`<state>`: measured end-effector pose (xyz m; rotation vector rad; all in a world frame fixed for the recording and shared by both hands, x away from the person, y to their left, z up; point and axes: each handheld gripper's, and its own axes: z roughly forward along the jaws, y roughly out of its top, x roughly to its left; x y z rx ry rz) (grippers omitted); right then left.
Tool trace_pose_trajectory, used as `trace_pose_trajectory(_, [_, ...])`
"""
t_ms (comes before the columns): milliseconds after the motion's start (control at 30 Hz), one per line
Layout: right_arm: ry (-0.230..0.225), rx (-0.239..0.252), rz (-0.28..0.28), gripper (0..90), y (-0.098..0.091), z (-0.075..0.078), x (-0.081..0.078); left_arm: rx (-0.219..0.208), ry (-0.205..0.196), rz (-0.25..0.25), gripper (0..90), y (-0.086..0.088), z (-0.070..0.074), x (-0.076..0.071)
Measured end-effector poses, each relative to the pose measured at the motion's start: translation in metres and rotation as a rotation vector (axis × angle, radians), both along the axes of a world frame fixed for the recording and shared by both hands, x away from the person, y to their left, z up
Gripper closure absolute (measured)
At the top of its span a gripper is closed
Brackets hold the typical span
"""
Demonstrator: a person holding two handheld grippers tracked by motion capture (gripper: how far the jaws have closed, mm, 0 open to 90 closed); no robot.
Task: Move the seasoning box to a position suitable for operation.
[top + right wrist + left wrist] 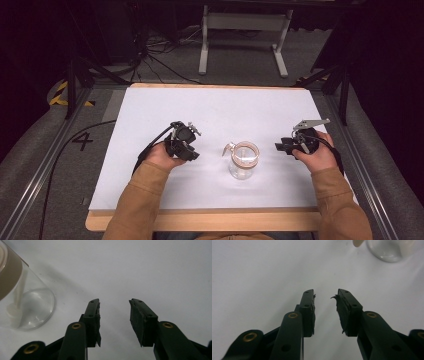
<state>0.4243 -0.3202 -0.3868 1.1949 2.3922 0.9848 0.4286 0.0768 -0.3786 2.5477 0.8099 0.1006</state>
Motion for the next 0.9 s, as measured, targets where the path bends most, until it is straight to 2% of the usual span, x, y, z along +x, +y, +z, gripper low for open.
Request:
trace_pose_trajectory(133, [0.02,0.007,0.003,62.1,-0.001,-0.002,-0.001,-0.031,-0.004,-0.004,75.0,-0.001,0.004,-0.001])
trace_pose_trajectory(233, [0.026,0.018,0.016,62.1,0.002,-0.001,-0.002,-0.051,-0.02,-0.012,75.0,-0.003,0.008,-0.004])
trace_pose_trajectory(500, [0.034,0.034,0.035,61.2,0.007,0.0,-0.008,-0.063,-0.049,-0.044,74.9,-0.017,0.007,-0.007])
trace_pose_trajectory(533, [0.035,0.036,0.037,60.5,0.007,0.0,-0.008,-0.06,-0.065,-0.054,74.9,-0.019,0.008,-0.008])
trace_pose_trajectory(600, [0.033,0.045,0.036,58.2,0.009,-0.002,-0.009,-0.065,-0.07,-0.071,78.9,-0.021,0.012,-0.009])
trace_pose_trajectory(767, [0.045,0.043,0.027,57.4,0.007,-0.008,-0.011,-0.09,-0.09,-0.075,76.6,-0.027,0.015,-0.01])
trace_pose_trajectory(800, [0.048,0.042,0.024,57.3,0.006,-0.01,-0.012,-0.096,-0.115,-0.079,78.2,-0.029,0.015,-0.01])
trace_pose_trajectory(833, [0.047,0.041,0.024,57.2,0.006,-0.01,-0.012,-0.121,-0.144,-0.076,81.1,-0.03,0.017,-0.011])
trace_pose_trajectory(867, [0.043,0.041,0.025,57.2,0.006,-0.01,-0.012,-0.14,-0.145,-0.078,83.4,-0.03,0.018,-0.011])
trace_pose_trajectory(900, [0.046,0.045,0.022,57.2,0.005,-0.01,-0.013,-0.176,-0.149,-0.081,85.2,-0.03,0.02,-0.012])
